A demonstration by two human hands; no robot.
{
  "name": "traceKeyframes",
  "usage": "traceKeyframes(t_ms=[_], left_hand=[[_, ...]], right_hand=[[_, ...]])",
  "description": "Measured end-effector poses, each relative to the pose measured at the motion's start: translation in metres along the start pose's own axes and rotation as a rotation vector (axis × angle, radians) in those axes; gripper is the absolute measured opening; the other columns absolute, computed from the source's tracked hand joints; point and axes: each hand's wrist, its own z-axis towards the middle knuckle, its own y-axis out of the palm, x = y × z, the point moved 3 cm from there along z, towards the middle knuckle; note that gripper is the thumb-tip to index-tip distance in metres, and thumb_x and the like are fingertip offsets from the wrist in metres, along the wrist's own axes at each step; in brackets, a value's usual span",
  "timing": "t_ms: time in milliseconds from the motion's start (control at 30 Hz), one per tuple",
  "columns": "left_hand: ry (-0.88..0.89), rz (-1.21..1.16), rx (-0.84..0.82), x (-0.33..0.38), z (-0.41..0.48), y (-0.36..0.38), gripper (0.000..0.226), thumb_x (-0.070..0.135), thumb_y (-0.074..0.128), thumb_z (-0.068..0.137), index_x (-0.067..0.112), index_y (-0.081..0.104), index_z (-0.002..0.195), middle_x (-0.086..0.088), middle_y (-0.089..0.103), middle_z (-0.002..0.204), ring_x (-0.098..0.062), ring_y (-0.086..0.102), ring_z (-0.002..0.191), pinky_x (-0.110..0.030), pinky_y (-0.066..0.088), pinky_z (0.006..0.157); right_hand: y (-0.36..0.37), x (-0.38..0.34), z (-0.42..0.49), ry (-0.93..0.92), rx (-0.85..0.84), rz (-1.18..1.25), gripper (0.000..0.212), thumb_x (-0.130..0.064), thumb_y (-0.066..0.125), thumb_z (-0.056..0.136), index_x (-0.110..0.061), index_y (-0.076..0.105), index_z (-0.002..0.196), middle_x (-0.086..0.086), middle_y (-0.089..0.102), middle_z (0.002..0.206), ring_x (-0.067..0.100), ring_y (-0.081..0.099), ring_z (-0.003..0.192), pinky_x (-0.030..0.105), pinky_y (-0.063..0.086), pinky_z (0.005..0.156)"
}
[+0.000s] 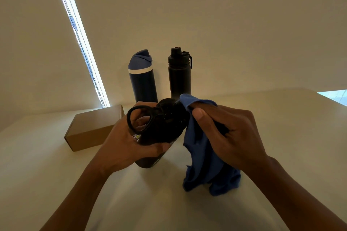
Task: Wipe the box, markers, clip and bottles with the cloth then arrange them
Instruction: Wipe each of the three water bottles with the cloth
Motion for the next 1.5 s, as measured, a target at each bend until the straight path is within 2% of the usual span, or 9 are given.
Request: traceKeyframes(t_ms=[133,267,367,500,733,900,1067,1400,1500], left_hand=[[0.003,-0.008,0.007,-0.001,0.0,0.0,0.076,0.056,0.084,0.063,0.05,0.05,0.131,0.035,0.062,0.126,0.009,0.058,0.123,-0.007,0.048,0.094],[-0.046,-0.029,0.037,-0.004,-0.001,-0.004,0.078,0.066,0.086,0.055,0.075,0.046,0.122,0.039,0.061,0.128,0.006,0.059,0.125,-0.026,0.049,0.103],[-0.05,-0.019,0.025,0.0,-0.001,-0.003,0.076,0.064,0.084,0.057,0.079,0.043,0.119,0.043,0.059,0.126,0.012,0.056,0.123,-0.016,0.047,0.099],[-0.03,-0.001,-0.004,0.007,0.0,0.003,0.073,0.057,0.082,0.061,0.079,0.042,0.119,0.045,0.058,0.122,0.019,0.055,0.118,0.001,0.044,0.087],[-0.074,-0.04,0.058,-0.001,-0.001,-0.006,0.076,0.059,0.087,0.056,0.079,0.044,0.116,0.044,0.059,0.125,0.017,0.056,0.119,-0.022,0.046,0.1],[-0.089,-0.007,0.032,-0.001,0.0,-0.002,0.08,0.043,0.093,0.064,0.082,0.043,0.112,0.047,0.059,0.119,0.022,0.056,0.114,-0.019,0.046,0.097],[-0.106,-0.03,0.06,0.001,-0.001,-0.005,0.076,0.064,0.083,0.053,0.083,0.04,0.113,0.051,0.055,0.121,0.024,0.055,0.114,-0.018,0.043,0.096],[-0.097,-0.012,0.051,0.0,-0.001,-0.004,0.076,0.063,0.083,0.055,0.082,0.041,0.115,0.048,0.057,0.122,0.023,0.055,0.115,-0.021,0.045,0.098],[-0.082,-0.023,0.058,-0.002,0.0,-0.005,0.076,0.061,0.085,0.058,0.077,0.044,0.12,0.039,0.06,0.128,0.012,0.058,0.122,-0.022,0.047,0.099]], right_hand=[[-0.006,0.007,-0.001,-0.038,0.022,-0.021,0.021,-0.026,0.062,0.097,-0.013,0.078,0.098,-0.017,0.06,0.068,-0.006,0.054,0.059,0.006,0.037,0.063],[-0.011,0.007,-0.001,-0.077,0.017,-0.05,0.011,-0.024,0.061,0.098,-0.025,0.072,0.096,-0.022,0.054,0.071,-0.007,0.051,0.057,0.003,0.035,0.061],[-0.006,0.007,-0.002,-0.105,0.021,-0.101,0.018,-0.027,0.06,0.099,-0.019,0.075,0.099,-0.029,0.048,0.077,-0.015,0.047,0.06,0.002,0.035,0.062],[0.0,0.006,-0.003,-0.152,0.009,-0.158,0.023,-0.029,0.063,0.097,-0.022,0.071,0.118,-0.016,0.067,0.087,-0.006,0.058,0.07,0.006,0.046,0.07],[-0.01,0.017,-0.003,-0.174,0.033,-0.278,0.017,-0.029,0.064,0.097,-0.02,0.079,0.096,-0.012,0.058,0.067,0.002,0.041,0.055,0.009,0.033,0.062],[0.0,0.009,-0.003,-0.193,-0.021,-0.3,0.023,-0.035,0.059,0.097,-0.023,0.077,0.105,-0.01,0.064,0.072,-0.003,0.036,0.065,-0.002,0.028,0.068],[0.005,0.015,-0.008,-0.182,-0.053,-0.322,0.025,-0.036,0.06,0.096,-0.019,0.076,0.104,-0.009,0.065,0.072,-0.005,0.035,0.068,-0.004,0.03,0.07],[0.004,0.007,-0.004,-0.127,-0.044,-0.142,0.017,-0.024,0.064,0.095,-0.018,0.077,0.102,-0.022,0.049,0.077,-0.02,0.042,0.063,0.0,0.033,0.066],[0.008,0.006,-0.004,-0.141,-0.089,-0.147,0.015,-0.024,0.067,0.095,-0.02,0.078,0.104,-0.026,0.048,0.079,-0.02,0.042,0.062,0.0,0.032,0.065]])
